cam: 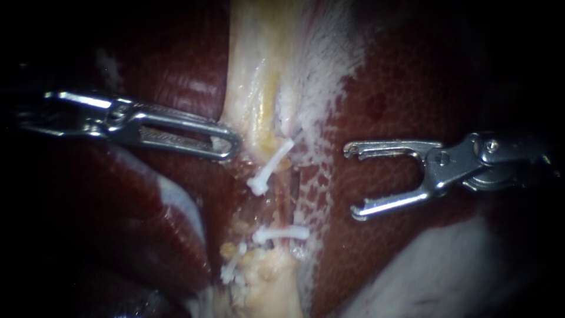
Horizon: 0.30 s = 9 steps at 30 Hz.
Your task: Going back first clip right tube
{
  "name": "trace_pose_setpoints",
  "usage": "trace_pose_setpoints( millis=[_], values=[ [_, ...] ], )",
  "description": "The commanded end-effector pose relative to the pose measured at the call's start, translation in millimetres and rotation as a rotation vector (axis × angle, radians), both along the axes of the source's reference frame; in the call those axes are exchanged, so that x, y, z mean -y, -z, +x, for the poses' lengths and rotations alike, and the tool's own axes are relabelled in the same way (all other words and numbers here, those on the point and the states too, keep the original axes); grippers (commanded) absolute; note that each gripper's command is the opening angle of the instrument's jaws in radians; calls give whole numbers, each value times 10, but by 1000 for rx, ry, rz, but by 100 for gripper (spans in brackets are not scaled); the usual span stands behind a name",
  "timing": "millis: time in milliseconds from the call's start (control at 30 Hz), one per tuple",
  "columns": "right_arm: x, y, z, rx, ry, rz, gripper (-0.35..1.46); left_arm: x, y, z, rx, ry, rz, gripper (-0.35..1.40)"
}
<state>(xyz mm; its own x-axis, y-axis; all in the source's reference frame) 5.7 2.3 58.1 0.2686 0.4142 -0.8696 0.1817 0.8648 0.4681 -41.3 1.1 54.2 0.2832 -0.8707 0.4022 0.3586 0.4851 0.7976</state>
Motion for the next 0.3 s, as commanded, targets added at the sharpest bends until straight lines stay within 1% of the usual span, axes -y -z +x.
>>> trace_pose_setpoints(
  millis=[33, 300],
  values=[
    [0, 1, 0, 0, 1, 0, 60, 0, 0, 0, -1, 1, 0, -35],
    [1, 1, 0, -1, 1, 0, 60, 0, 1, 0, 1, -2, 1, -35]
  ],
)
